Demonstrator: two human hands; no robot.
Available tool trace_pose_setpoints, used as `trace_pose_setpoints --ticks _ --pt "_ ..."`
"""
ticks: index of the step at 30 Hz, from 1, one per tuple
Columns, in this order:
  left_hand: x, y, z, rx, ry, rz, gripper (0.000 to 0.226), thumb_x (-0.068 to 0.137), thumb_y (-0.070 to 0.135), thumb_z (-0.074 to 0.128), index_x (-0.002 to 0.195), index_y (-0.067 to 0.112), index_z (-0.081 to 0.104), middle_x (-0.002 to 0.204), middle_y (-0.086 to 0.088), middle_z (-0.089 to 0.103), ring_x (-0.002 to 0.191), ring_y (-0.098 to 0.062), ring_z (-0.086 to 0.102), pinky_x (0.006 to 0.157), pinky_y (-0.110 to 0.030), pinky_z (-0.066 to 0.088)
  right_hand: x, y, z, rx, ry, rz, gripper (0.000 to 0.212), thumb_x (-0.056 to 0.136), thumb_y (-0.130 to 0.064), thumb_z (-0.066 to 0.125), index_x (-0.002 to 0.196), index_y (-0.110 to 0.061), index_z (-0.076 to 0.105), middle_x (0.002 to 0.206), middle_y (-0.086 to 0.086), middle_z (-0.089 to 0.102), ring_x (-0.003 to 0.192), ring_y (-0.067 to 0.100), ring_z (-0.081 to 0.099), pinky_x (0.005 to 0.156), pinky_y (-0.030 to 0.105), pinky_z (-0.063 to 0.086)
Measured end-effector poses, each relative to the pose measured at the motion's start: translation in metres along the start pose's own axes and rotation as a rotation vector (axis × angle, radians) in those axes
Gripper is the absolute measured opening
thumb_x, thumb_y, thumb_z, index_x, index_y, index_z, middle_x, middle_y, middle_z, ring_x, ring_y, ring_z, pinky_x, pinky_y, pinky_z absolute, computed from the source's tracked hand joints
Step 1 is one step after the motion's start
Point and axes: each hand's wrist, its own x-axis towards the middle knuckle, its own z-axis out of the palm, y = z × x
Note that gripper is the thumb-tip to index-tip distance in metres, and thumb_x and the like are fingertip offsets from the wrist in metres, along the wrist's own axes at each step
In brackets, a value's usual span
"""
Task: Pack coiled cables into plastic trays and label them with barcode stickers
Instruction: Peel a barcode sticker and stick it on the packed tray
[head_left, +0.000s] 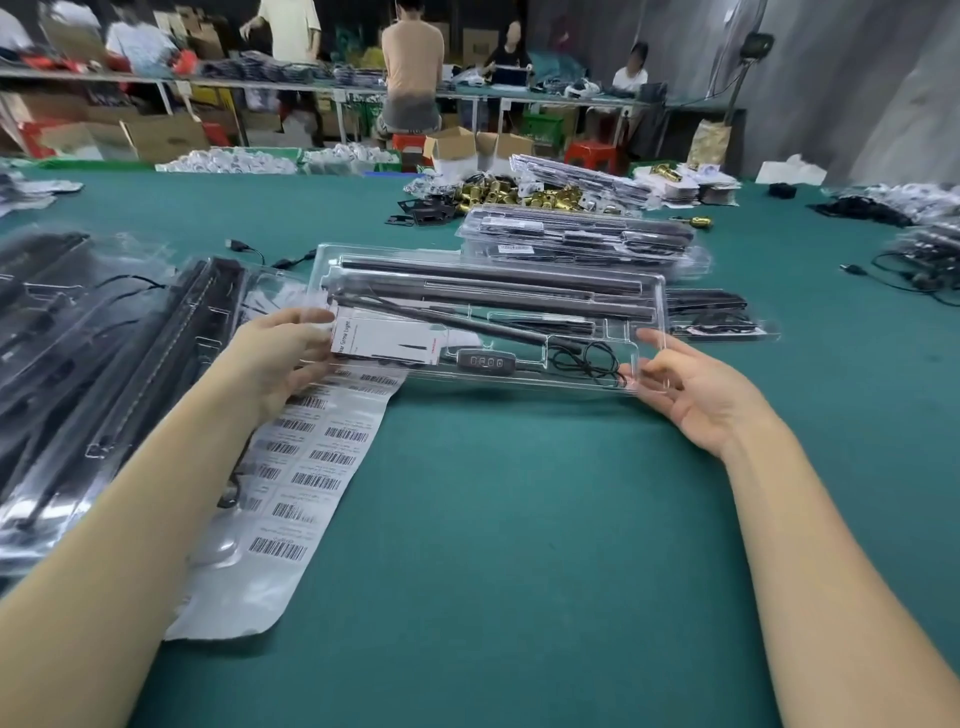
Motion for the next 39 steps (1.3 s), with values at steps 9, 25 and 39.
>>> trace_pose_setpoints --ticks 9,25,39 --pt "0.003 0.003 -0.003 -0.16 -0.019 -0.039 0.014 0.097 0.001 0.055 0.106 0.009 0.063 0.111 -0.014 0.07 0.089 -0.018 0.071 0.062 -0.02 0.058 0.003 0.001 0.007 -0.001 0.13 0.013 0.037 0.083 0.013 0.055 0.102 -0.013 0.073 0.083 0.013 0.07 0.077 0.019 0.076 0.061 0.024 0.059" --pt "-0.04 -0.009 0.081 -0.566 -0.223 -0.283 0.011 0.089 0.013 0.07 0.09 0.014 0.059 0.075 -0.004 0.065 0.064 -0.012 0.067 0.062 -0.025 0.053 -0.008 0.015 0.052 0.148 -0.195 0.008 0.033 0.096 0.005 0.047 0.113 -0.014 0.067 0.095 0.006 0.065 0.093 0.017 0.075 0.079 0.029 0.062" --pt "-0.038 -0.01 0.082 -0.57 -0.024 -0.181 0.011 0.086 0.007 0.055 0.078 0.013 0.059 0.071 -0.003 0.069 0.062 -0.012 0.067 0.082 -0.027 0.057 -0.017 0.022 0.066 0.196 -0.35 -0.048 0.036 0.093 0.008 0.047 0.108 -0.011 0.072 0.076 0.0 0.064 0.103 0.029 0.072 0.08 0.032 0.061"
